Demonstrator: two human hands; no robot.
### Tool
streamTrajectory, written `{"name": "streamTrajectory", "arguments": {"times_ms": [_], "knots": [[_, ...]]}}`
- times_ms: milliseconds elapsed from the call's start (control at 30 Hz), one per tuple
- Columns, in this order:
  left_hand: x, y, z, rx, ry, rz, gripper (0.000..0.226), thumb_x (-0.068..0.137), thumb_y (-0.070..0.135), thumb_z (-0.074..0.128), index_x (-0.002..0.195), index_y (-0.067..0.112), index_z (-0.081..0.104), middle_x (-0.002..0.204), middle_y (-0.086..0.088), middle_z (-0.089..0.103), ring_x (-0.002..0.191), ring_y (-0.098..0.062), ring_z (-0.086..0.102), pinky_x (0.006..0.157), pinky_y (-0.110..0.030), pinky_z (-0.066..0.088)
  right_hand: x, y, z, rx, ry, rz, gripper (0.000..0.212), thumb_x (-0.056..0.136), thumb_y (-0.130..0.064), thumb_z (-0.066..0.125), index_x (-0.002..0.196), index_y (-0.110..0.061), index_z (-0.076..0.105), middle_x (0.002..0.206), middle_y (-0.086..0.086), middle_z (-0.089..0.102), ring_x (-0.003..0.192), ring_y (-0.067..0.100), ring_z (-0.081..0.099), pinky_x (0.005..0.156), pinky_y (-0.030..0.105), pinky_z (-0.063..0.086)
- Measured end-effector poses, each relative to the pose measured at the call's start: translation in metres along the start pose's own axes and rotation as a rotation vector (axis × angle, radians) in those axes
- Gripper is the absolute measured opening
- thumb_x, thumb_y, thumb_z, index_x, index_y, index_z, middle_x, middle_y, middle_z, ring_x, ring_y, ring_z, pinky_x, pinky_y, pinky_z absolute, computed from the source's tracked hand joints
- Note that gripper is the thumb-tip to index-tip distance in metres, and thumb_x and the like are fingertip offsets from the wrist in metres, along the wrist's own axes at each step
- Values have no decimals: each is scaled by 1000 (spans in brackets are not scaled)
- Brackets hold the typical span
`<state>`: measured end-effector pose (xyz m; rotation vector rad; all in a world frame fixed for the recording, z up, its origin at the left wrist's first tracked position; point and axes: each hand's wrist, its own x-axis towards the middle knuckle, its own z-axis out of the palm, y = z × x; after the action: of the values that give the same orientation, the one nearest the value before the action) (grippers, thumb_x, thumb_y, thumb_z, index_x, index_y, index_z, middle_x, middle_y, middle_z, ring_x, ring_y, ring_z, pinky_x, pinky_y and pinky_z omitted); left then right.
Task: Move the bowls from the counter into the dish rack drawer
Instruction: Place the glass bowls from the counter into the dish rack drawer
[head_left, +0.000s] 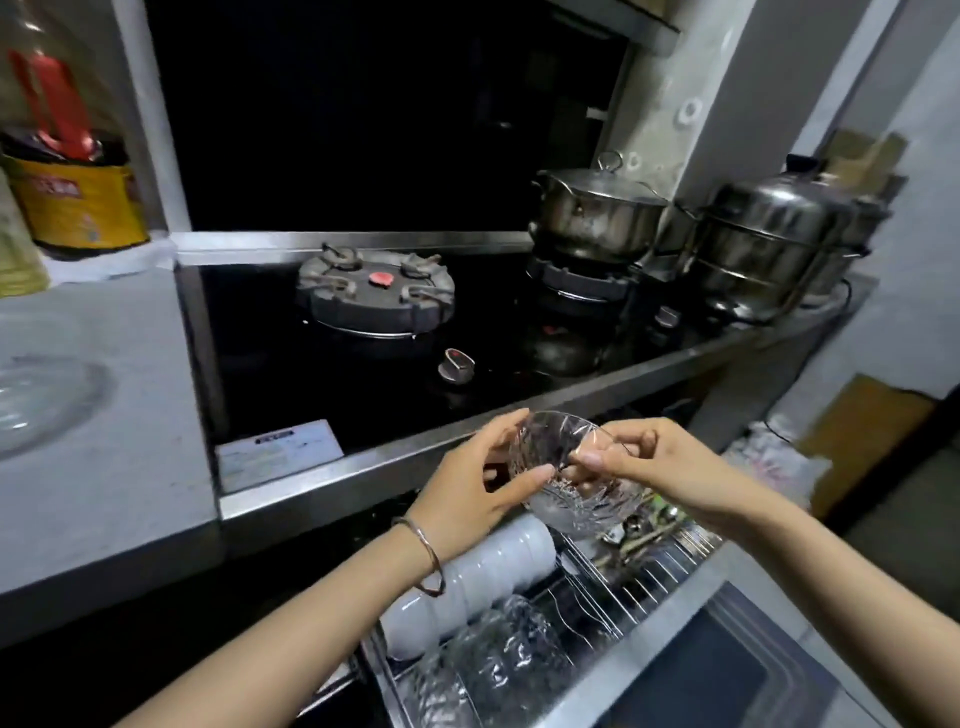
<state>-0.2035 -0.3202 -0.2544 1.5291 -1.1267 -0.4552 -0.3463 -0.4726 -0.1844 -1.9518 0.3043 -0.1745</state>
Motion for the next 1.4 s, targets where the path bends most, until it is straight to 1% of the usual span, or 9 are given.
{"name": "streamTrajectory", "arguments": {"times_ms": [200,333,500,633,733,900,1067,1200,1400], "knots": [[-11,-47,57,76,-147,-38,67,80,49,61,140,31,36,139,12,48,120,5,44,101,-11,34,-12,76,-12,114,7,234,17,80,-26,71,88,-11,75,83,9,74,69,9,65,64,13,50],[-23,-95,75,292,-248,-126,72,84,48,59,145,25,27,150,3,34,136,-12,32,112,-28,26,-1,123,-7,153,95,436,17,73,-26,73,84,-13,75,81,9,70,59,10,60,54,14,45],[-42,-150,89,621,-417,-254,89,81,63,51,148,30,2,159,1,2,146,-19,2,118,-35,3,18,171,2,46,86,675,19,87,-26,64,78,-9,64,65,1,57,45,6,45,41,14,34],[-49,-180,96,709,-452,-307,96,77,71,48,148,30,-2,159,0,-7,145,-21,-9,117,-41,-7,30,199,9,44,62,833,25,90,-25,61,101,-3,64,68,1,57,43,6,46,34,13,36],[-55,-199,99,753,-461,-324,101,72,80,40,148,30,-6,158,1,-12,144,-20,-16,115,-42,-13,41,219,13,30,-9,923,29,91,-30,57,106,-6,61,72,2,55,56,10,48,42,16,42],[-61,-219,103,806,-439,-360,114,61,90,30,147,27,-12,156,0,-18,142,-19,-20,111,-39,-19,56,248,19,-25,-144,1032,28,91,-39,54,85,-12,58,79,3,55,63,13,48,59,23,42],[-61,-225,105,834,-410,-353,121,56,93,28,147,25,-13,156,3,-20,142,-18,-22,112,-38,-20,67,259,31,-20,-346,1106,29,96,-37,46,104,-9,50,77,3,49,64,15,44,67,32,42],[-62,-225,105,821,-396,-335,122,55,94,25,147,25,-14,154,4,-22,139,-16,-26,113,-37,-19,71,259,39,-52,-439,1120,26,97,-36,45,85,-15,53,78,1,53,64,12,47,61,25,43],[-63,-225,104,796,-381,-333,122,55,94,26,147,24,-13,154,5,-23,140,-16,-24,115,-36,-17,71,257,42,31,-472,1176,31,99,-30,42,78,-9,50,78,4,52,69,14,48,72,33,44]]}}
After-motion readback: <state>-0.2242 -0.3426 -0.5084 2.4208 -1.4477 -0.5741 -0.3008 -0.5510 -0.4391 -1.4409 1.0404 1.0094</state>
